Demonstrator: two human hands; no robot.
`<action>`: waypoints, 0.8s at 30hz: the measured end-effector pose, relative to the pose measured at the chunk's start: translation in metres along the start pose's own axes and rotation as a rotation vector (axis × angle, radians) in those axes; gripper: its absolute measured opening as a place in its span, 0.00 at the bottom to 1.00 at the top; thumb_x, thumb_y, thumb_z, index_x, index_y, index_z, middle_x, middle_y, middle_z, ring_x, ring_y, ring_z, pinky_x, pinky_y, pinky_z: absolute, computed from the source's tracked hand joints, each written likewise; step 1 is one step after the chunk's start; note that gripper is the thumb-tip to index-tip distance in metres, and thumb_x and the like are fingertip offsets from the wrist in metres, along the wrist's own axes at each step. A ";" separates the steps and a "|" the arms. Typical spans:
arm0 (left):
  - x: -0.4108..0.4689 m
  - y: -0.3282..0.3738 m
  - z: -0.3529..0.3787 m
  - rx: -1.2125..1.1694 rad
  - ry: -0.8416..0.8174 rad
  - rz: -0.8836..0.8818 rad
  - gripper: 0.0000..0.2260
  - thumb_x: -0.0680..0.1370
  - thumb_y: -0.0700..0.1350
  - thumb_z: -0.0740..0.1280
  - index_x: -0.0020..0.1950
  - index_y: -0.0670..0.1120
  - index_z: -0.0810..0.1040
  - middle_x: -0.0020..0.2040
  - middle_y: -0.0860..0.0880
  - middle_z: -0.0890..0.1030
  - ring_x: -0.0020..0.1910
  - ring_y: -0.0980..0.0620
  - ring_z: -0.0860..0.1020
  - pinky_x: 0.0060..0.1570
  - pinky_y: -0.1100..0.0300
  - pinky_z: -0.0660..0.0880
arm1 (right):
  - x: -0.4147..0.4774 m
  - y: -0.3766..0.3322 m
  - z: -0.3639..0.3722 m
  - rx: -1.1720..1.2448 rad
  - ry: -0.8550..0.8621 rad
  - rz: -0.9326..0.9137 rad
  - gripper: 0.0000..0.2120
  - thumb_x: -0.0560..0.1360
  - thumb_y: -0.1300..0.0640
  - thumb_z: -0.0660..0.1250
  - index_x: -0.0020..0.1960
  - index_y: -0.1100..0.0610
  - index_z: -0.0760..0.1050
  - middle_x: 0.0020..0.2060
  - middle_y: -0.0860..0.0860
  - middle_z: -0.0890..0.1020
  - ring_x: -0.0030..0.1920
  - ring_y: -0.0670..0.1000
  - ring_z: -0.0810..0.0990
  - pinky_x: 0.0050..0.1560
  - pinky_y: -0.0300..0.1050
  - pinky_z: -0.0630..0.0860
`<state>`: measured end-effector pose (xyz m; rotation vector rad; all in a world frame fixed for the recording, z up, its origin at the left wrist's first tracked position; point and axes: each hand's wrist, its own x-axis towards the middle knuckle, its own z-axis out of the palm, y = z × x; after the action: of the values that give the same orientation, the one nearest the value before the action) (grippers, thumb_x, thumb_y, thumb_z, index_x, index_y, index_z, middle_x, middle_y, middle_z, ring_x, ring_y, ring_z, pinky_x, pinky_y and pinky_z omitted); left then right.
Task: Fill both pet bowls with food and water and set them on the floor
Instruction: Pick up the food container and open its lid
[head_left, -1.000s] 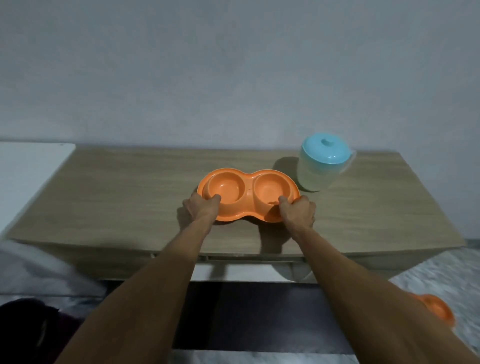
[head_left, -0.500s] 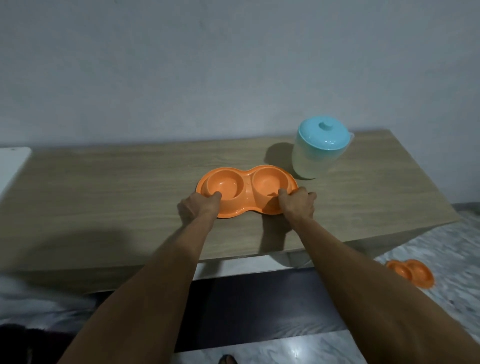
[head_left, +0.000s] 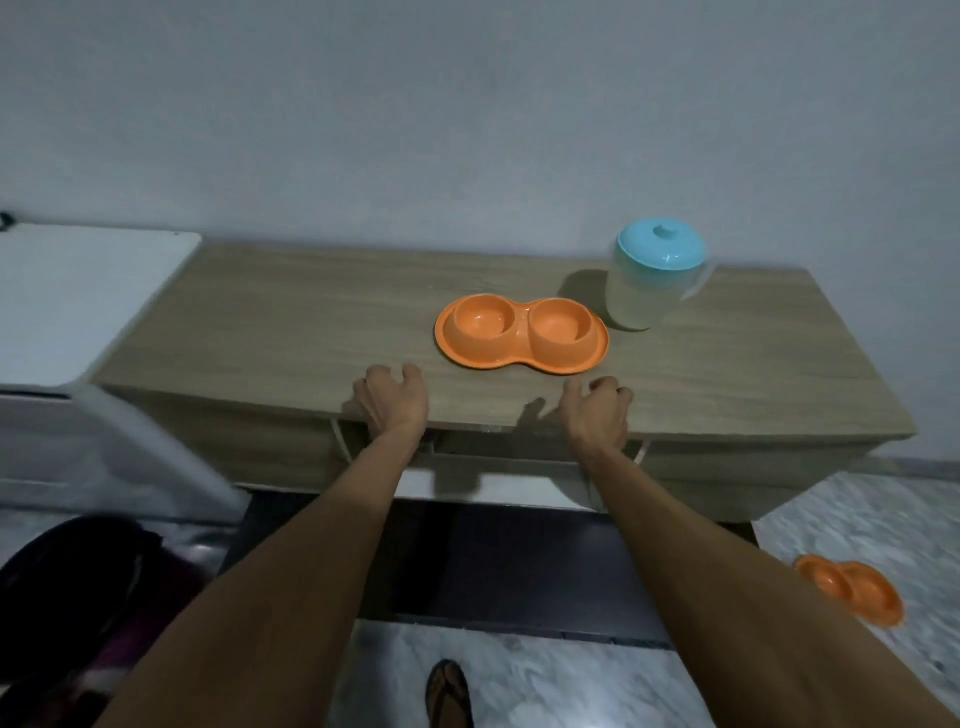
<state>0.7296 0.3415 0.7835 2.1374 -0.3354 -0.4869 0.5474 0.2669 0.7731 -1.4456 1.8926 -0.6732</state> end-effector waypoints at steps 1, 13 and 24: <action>-0.005 -0.011 -0.008 -0.015 0.028 0.007 0.20 0.80 0.49 0.62 0.66 0.39 0.74 0.67 0.39 0.72 0.63 0.39 0.73 0.57 0.54 0.69 | -0.012 0.005 0.000 0.007 -0.009 -0.015 0.19 0.79 0.49 0.60 0.62 0.61 0.71 0.65 0.58 0.69 0.56 0.63 0.77 0.49 0.50 0.68; -0.014 -0.138 -0.032 -0.150 -0.013 -0.114 0.12 0.80 0.44 0.61 0.59 0.40 0.79 0.55 0.40 0.80 0.54 0.42 0.77 0.52 0.55 0.71 | -0.082 0.085 0.097 0.054 -0.184 -0.086 0.08 0.78 0.53 0.60 0.46 0.57 0.74 0.52 0.57 0.78 0.50 0.59 0.77 0.51 0.52 0.73; 0.101 -0.204 0.040 -0.210 -0.181 -0.022 0.22 0.83 0.52 0.58 0.70 0.39 0.70 0.66 0.40 0.75 0.64 0.40 0.73 0.57 0.56 0.68 | -0.031 0.092 0.255 0.261 -0.230 -0.111 0.16 0.81 0.52 0.58 0.56 0.64 0.77 0.55 0.63 0.80 0.57 0.62 0.78 0.58 0.52 0.73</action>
<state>0.8122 0.3867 0.5728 1.9002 -0.3465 -0.6998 0.6880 0.3174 0.5450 -1.4005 1.4989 -0.7414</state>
